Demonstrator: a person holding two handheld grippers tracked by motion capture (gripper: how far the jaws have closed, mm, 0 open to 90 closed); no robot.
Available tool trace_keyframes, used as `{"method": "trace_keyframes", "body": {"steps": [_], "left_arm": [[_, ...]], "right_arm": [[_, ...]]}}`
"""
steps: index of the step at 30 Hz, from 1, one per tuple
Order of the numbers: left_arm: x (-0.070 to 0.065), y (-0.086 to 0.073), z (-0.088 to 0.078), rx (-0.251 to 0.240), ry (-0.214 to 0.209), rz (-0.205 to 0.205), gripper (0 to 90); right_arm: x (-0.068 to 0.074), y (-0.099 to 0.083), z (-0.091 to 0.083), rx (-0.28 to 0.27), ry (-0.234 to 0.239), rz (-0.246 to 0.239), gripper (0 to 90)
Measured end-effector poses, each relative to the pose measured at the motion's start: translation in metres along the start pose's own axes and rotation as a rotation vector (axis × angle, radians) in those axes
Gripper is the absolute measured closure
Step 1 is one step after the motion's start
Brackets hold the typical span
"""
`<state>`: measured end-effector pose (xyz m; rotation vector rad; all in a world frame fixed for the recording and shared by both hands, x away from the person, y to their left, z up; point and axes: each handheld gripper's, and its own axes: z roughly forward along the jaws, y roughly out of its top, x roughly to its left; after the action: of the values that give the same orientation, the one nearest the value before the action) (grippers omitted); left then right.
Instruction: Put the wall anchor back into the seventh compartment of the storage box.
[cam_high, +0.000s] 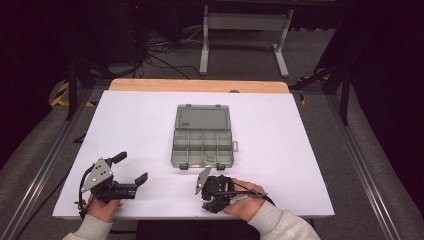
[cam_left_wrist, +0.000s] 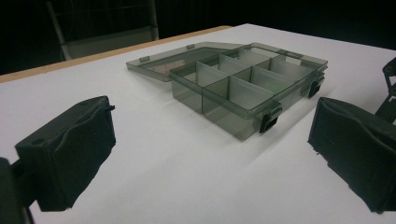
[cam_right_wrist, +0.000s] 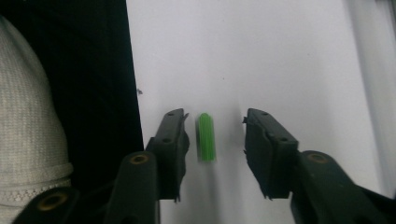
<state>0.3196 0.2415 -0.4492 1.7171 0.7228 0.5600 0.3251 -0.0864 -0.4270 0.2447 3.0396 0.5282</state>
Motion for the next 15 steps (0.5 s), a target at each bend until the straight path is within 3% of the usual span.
{"method": "trace_keyframes", "body": {"steps": [7,11,15], "left_arm": [[-0.0003,-0.0002,0.0004,-0.004,0.002,-0.002,1.0],[-0.0003,0.0,0.0001,0.0,0.002,0.0,1.0],[-0.0003,-0.0001,0.0003,0.0,0.001,-0.001,1.0]], "right_arm": [[0.0012,0.0,0.0006,0.018,0.011,-0.006,77.8],[0.0005,0.0,0.0005,0.022,0.014,-0.001,83.4],[-0.0007,0.0001,0.0,0.026,0.021,0.0,83.5]]}}
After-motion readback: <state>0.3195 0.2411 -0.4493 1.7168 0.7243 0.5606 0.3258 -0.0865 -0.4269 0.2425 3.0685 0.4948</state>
